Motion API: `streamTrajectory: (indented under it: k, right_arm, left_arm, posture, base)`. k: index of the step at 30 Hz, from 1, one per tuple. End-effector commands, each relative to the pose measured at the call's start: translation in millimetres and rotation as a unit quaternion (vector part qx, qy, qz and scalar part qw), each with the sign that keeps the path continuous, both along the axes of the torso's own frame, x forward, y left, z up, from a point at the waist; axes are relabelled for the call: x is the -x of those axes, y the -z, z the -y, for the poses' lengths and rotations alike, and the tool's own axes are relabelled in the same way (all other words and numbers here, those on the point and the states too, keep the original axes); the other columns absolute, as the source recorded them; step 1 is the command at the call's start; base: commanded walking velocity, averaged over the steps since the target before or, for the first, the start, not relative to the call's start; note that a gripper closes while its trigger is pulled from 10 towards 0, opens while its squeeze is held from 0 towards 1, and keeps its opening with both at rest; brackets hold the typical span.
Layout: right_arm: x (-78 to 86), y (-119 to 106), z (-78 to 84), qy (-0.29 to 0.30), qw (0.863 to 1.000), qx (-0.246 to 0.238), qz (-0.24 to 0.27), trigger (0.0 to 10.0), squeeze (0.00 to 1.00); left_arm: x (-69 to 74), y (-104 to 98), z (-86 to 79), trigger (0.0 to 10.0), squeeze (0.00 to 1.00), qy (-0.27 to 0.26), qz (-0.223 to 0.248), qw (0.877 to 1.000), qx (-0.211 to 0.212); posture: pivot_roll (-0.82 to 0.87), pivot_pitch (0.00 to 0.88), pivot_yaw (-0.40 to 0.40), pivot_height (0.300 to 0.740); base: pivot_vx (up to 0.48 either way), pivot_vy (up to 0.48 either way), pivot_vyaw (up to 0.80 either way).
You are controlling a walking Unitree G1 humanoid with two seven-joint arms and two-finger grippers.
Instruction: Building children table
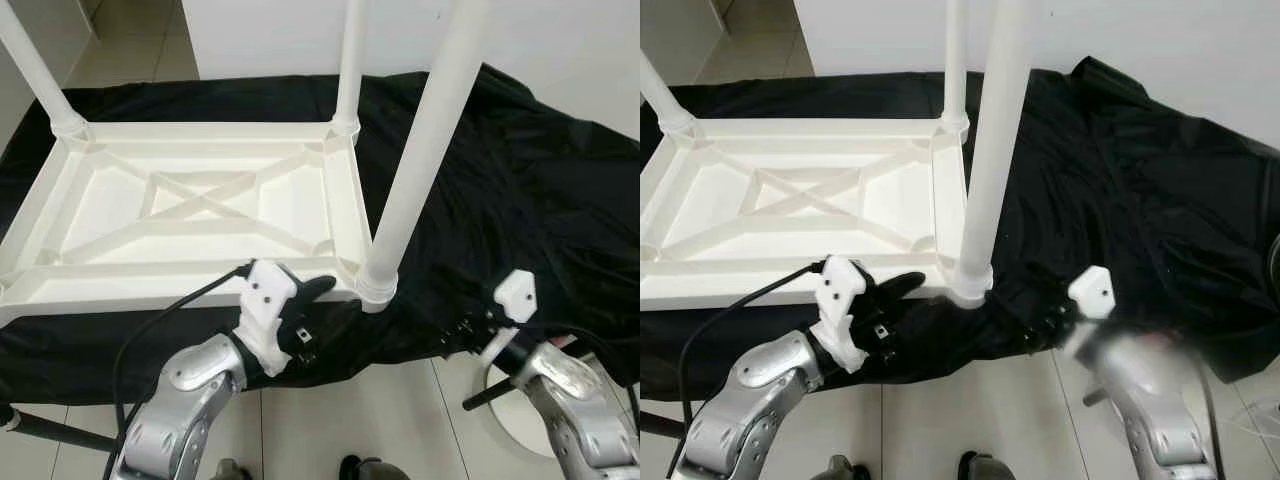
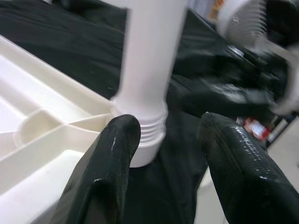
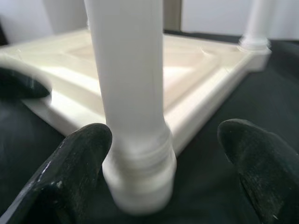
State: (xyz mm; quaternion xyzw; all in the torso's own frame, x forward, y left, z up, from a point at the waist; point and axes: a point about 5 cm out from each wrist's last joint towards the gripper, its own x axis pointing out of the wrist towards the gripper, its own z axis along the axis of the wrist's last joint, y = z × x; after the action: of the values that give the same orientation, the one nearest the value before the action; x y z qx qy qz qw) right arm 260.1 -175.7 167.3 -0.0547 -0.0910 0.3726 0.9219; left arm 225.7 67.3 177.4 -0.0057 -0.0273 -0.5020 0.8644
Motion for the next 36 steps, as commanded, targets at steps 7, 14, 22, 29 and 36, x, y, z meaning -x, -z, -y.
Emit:
streamTrajectory:
  k: [7, 14, 22, 29, 36]
  right_arm:
    - [-15.4, 6.2, -17.4, -0.051, 0.998, 0.006, -0.025, 10.0, 0.0]
    - [-30.4, 7.7, -31.4, -0.076, 0.997, 0.002, -0.029, 10.0, 0.0]
    - [-58.4, 8.8, -25.1, -0.05, 0.998, 0.004, -0.034, 10.0, 0.0]
    - [-76.6, 5.4, -5.9, 0.003, 1.0, 0.014, -0.027, 10.0, 0.0]
    - [-83.4, 8.9, 6.9, 0.055, 0.998, 0.01, -0.013, 10.0, 0.0]
  left_arm:
    - [1.0, 4.0, 9.4, 10.0, 0.0, 0.017, -0.022, 1.0, 0.005]
    - [-0.9, 4.5, 14.0, 10.0, 0.0, 0.005, -0.022, 1.0, 0.009]
    - [-4.3, 4.9, 14.8, 10.0, 0.0, -0.005, -0.015, 1.0, 0.002]
    - [-11.1, 1.4, 17.6, 10.0, 0.0, -0.009, -0.006, 1.0, 0.004]
    - [-16.0, 1.5, 20.2, 10.0, 0.0, -0.012, 0.009, 1.0, -0.003]
  posture:
    - [-0.04, 0.127, -0.028, 0.74]
    - [-0.04, 0.125, -0.031, 0.74]
    - [-0.02, 0.103, -0.04, 0.74]
    - [-0.03, 0.091, -0.035, 0.74]
    - [-0.04, 0.073, -0.029, 0.74]
  base:
    - [0.0, 0.0, 0.0]
    - [0.0, 0.0, 0.0]
    - [0.0, 0.0, 0.0]
    - [0.0, 0.0, 0.0]
    - [0.0, 0.0, 0.0]
